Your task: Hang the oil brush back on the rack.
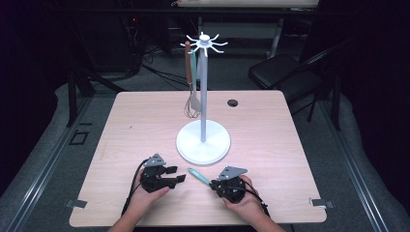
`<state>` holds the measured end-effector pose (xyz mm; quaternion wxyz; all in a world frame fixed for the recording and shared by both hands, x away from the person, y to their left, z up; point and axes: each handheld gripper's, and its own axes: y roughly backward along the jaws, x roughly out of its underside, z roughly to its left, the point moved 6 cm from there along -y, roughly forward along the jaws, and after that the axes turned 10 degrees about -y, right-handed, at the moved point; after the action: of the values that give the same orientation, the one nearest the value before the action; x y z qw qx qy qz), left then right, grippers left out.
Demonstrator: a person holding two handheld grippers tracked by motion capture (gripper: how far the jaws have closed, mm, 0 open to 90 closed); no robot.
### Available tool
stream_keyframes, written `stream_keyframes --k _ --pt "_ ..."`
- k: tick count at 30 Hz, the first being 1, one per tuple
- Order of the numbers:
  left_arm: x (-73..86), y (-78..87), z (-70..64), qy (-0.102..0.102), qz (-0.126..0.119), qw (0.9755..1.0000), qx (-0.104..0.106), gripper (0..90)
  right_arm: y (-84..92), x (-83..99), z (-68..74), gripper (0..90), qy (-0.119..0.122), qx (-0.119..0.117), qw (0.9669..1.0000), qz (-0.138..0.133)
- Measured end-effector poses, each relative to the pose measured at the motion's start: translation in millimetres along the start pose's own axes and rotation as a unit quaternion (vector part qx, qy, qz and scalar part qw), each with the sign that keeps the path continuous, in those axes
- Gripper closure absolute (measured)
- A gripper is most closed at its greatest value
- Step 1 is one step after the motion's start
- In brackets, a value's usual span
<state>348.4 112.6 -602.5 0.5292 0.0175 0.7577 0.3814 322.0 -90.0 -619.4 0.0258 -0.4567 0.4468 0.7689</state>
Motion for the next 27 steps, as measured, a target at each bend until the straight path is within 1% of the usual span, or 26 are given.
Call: stream_keyframes --k 2,3,7,8,12,15,17,18,19,20,21,23,27 --pt "0.2 -3.0 -1.6 -0.002 -0.001 1.0000 0.005 43.9 1.2 -0.1 1.2 82.7 0.001 -0.003 1.0000 -0.001" --pt "0.1 -5.6 -3.5 0.004 -0.003 0.9999 0.011 43.8 1.4 -0.4 1.9 82.8 0.001 -0.003 1.0000 -0.004" --pt "1.4 -11.9 -7.0 0.003 0.004 0.9998 0.020 43.4 4.2 -2.3 4.9 82.7 0.005 -0.009 0.9999 -0.012" --pt "1.7 -13.7 -7.8 0.003 0.005 0.9997 0.025 43.1 4.8 -3.1 5.9 82.7 0.003 -0.011 0.9998 -0.016" --pt "1.8 -17.9 -10.1 0.019 -0.001 0.9989 0.043 42.5 7.4 -4.7 7.8 82.7 0.003 -0.018 0.9995 -0.025" --pt "1.7 -20.0 -10.6 0.020 -0.002 0.9986 0.049 42.4 8.5 -5.5 10.0 82.7 0.004 -0.028 0.9992 -0.030" --pt "1.6 -21.0 -12.0 0.023 -0.002 0.9983 0.053 42.2 9.1 -6.0 11.2 82.7 0.007 -0.029 0.9991 -0.032" --pt "1.4 -21.4 -12.6 0.022 -0.004 0.9981 0.058 42.1 8.9 -6.3 12.1 82.7 0.005 -0.032 0.9989 -0.034" --pt "1.1 -21.6 -13.1 0.021 -0.004 0.9981 0.058 42.0 8.8 -6.3 12.6 82.7 0.006 -0.033 0.9988 -0.034" --pt "0.6 -22.0 -13.9 0.024 -0.005 0.9981 0.057 41.9 8.6 -6.3 13.0 82.7 0.008 -0.034 0.9988 -0.034" --pt "0.0 -22.3 -14.1 0.026 -0.008 0.9977 0.062 41.9 8.3 -6.0 13.4 82.7 0.008 -0.035 0.9988 -0.033" --pt "-1.1 -22.7 -15.0 0.037 -0.014 0.9967 0.071 41.8 8.1 -6.0 14.1 82.7 0.011 -0.038 0.9987 -0.032" --pt "-4.1 -21.8 -15.7 0.053 -0.026 0.9949 0.082 40.1 8.0 -7.9 16.6 82.6 0.011 -0.042 0.9982 -0.040"
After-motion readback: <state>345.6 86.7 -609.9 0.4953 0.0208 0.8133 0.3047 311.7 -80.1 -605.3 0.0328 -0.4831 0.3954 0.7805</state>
